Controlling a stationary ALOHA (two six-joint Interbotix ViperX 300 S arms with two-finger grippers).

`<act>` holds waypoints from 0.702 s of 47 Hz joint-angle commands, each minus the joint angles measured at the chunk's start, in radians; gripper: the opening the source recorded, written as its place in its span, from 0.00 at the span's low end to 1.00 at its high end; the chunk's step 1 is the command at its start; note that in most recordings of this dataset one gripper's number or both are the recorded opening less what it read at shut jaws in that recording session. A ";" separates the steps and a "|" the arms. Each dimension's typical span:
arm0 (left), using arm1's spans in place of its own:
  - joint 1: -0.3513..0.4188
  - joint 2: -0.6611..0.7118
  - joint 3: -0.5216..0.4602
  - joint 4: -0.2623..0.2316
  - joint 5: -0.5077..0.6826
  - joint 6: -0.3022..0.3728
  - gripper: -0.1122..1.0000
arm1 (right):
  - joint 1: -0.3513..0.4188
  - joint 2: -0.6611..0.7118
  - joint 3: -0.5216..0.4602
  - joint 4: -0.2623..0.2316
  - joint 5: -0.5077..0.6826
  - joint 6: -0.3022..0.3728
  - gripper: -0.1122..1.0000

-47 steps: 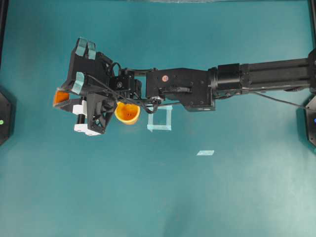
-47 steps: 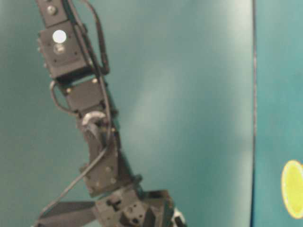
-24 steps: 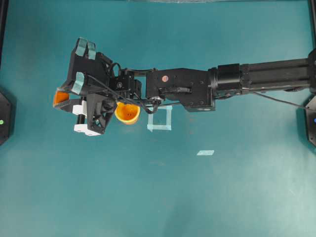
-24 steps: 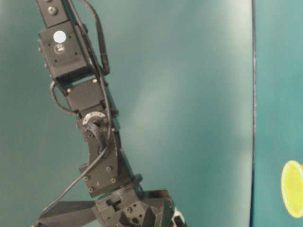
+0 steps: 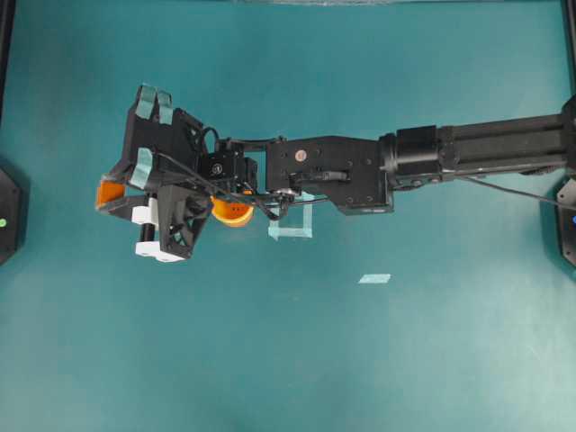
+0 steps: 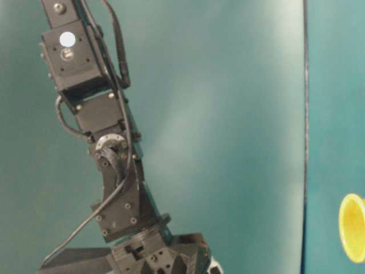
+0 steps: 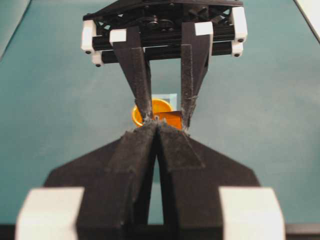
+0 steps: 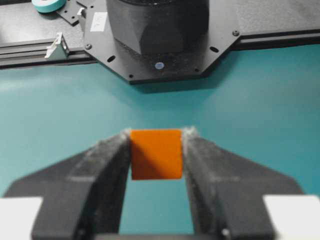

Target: Move the block to the left with right arm.

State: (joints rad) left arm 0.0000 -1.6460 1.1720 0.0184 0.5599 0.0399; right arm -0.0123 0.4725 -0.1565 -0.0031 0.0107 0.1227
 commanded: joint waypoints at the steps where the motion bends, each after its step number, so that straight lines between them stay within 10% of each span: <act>1: 0.003 0.015 -0.023 0.003 -0.009 0.002 0.10 | 0.006 -0.020 -0.029 0.003 -0.015 0.003 0.46; 33: 0.003 0.020 -0.020 -0.003 0.006 -0.015 0.10 | 0.008 -0.020 -0.031 0.003 -0.074 0.003 0.46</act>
State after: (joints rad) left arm 0.0000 -1.6444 1.1720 0.0169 0.5737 0.0261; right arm -0.0077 0.4725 -0.1565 -0.0046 -0.0491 0.1227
